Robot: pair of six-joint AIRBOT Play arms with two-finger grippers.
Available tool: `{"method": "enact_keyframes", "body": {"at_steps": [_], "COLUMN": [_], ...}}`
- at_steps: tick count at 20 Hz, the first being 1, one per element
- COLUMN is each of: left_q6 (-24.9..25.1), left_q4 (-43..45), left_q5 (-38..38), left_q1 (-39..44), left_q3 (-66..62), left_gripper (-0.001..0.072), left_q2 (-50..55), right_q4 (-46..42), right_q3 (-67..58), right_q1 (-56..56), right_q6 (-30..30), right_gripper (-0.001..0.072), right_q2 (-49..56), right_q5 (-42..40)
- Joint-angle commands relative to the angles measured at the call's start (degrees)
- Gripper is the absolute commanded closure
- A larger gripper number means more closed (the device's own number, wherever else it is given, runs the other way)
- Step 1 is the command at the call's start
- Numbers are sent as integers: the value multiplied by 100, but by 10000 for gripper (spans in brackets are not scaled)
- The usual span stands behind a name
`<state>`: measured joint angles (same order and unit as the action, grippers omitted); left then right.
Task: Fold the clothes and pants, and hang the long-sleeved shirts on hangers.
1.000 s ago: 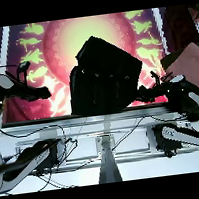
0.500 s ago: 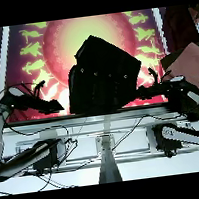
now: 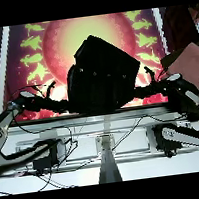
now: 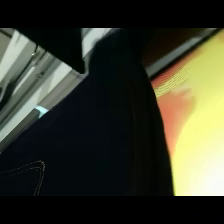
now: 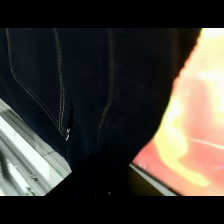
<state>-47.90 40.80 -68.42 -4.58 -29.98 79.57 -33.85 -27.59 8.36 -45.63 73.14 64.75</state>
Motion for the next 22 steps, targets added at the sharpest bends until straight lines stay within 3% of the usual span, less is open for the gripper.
{"method": "enact_keyframes", "body": {"at_steps": [1, 2, 5, 9, 12, 16, 18, 21, 22], "left_q6": [105, 111, 116, -378, -925, -1003, -1353, -2520, -2691], "left_q4": [-15, -11, 306, 1292, 1932, 2151, 2745, 3856, 4017], "left_q5": [605, 586, 317, 201, 822, 1816, 2000, 1886, 1676], "left_q1": [409, 407, 326, 310, 304, 304, 304, 304, 304], "left_q3": [-37, -151, -901, -2472, -3499, -3869, -3869, -3860, -3851], "left_gripper": [560, 685, 688, 689, 689, 689, 689, 690, 690], "left_q2": [166, 164, -7, -966, -2273, -4494, -5475, -6467, -6568], "right_q4": [-118, -164, -568, -695, -553, 468, 763, 623, 433], "right_q3": [-273, -426, -1023, -2162, -3222, -4406, -4712, -4756, -4756], "right_q1": [-551, -636, -831, -1143, -1462, -2074, -2439, -2815, -2894], "right_q6": [-184, -223, -520, -577, -599, -612, -990, -2282, -2765], "right_gripper": [674, 674, 674, 673, 673, 672, 672, 672, 672], "right_q2": [-264, -374, -763, -1342, -1773, -2422, -2809, -3320, -3351], "right_q5": [-308, -284, -256, 72, 417, 977, 798, 17, -133]}}
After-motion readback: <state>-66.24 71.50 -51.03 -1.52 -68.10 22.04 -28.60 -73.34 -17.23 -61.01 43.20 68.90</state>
